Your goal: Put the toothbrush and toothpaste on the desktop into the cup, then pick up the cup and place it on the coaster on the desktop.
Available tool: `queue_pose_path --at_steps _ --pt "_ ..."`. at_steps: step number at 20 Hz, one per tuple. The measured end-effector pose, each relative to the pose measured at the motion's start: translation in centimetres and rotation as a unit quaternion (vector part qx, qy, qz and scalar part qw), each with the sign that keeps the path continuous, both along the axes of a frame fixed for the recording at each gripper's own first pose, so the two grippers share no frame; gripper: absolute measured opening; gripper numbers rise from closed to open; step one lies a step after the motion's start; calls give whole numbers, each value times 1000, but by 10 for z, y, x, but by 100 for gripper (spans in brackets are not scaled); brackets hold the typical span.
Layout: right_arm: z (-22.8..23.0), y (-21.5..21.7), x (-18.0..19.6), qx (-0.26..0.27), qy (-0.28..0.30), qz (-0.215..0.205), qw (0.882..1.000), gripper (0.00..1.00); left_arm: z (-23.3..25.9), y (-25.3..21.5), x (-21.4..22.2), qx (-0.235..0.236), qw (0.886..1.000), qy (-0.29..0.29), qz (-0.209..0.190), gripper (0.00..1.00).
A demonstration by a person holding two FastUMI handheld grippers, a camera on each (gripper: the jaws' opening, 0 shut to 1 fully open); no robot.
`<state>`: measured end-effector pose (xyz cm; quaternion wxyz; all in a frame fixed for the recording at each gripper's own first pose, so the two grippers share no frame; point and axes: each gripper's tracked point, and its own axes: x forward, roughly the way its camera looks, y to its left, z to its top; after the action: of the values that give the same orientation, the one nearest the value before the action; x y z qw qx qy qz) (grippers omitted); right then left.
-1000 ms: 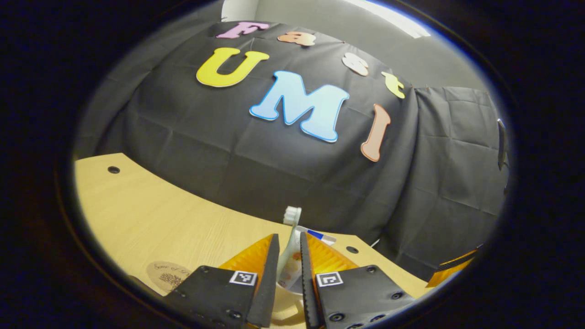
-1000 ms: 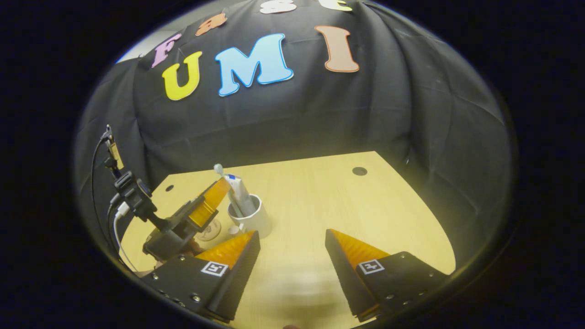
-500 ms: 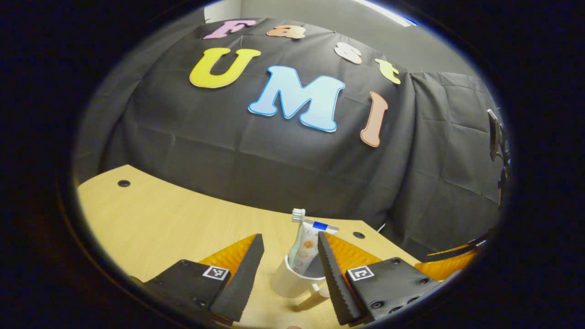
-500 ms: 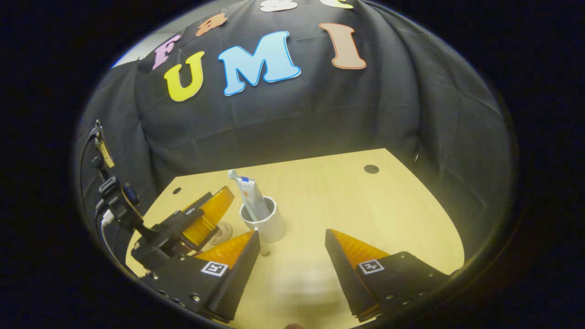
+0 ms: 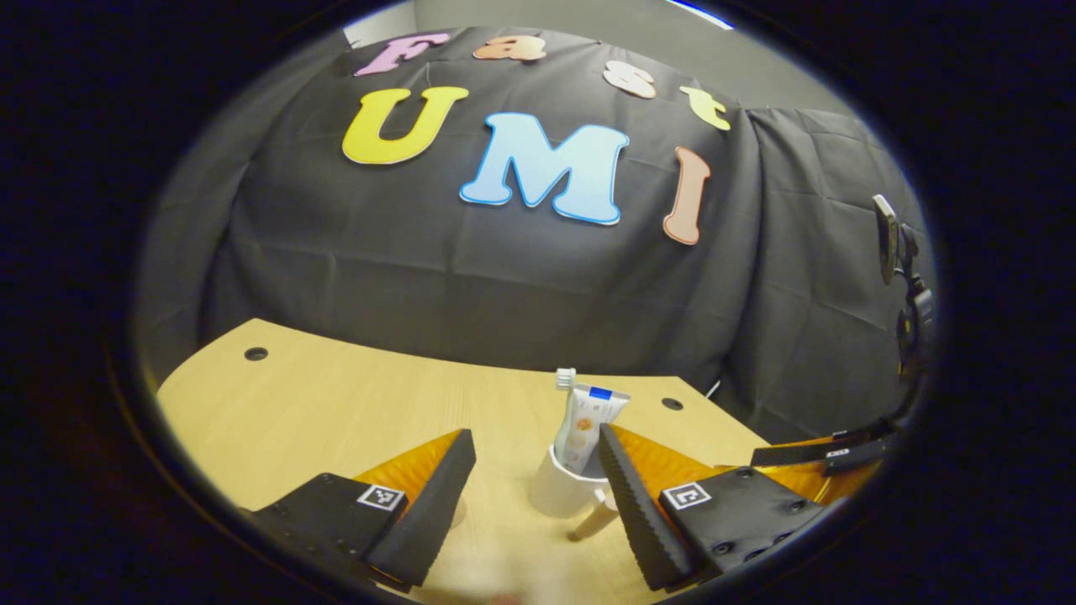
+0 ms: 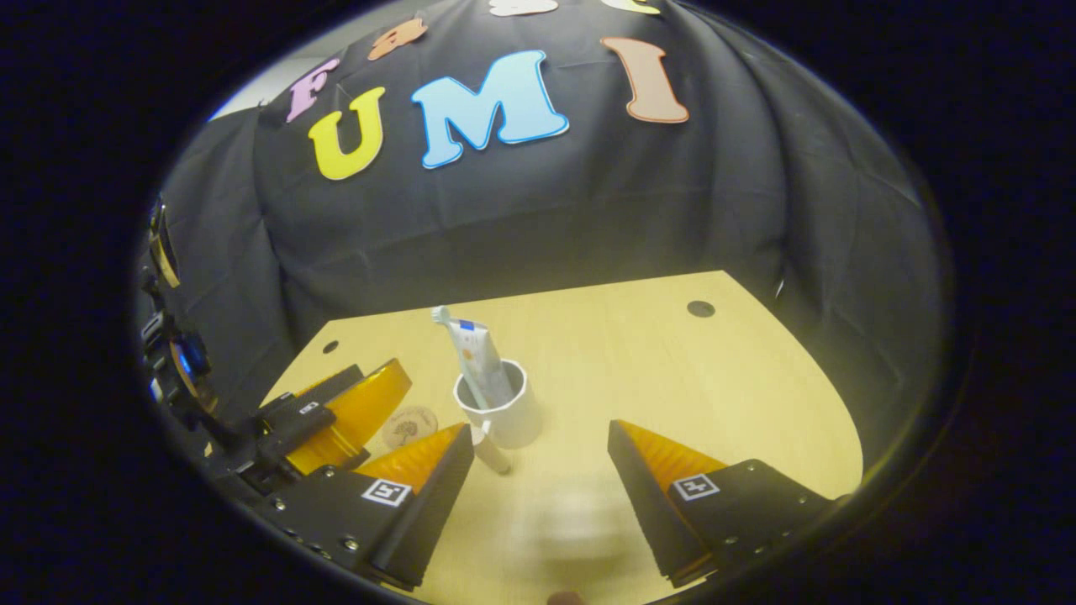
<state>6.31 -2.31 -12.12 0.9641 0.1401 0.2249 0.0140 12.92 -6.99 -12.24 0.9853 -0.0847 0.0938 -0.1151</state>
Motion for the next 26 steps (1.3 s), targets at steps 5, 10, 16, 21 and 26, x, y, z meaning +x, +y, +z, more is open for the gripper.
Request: queue_pose_path --at_steps 5,10,16,21,26 --pt "-6 19 18 18 44 16 999 96 -7 13 -17 28 999 33 4 96" --pt "-19 36 34 20 92 25 995 97 -17 29 -32 13 997 73 10 96" --pt "-40 52 52 21 163 29 986 97 -25 55 -41 1 995 101 27 96" --pt "-58 59 64 12 221 26 975 97 -32 63 -41 2 993 115 13 96" --pt "-78 62 72 -26 277 39 960 96 -39 66 -44 1 992 129 -1 96"
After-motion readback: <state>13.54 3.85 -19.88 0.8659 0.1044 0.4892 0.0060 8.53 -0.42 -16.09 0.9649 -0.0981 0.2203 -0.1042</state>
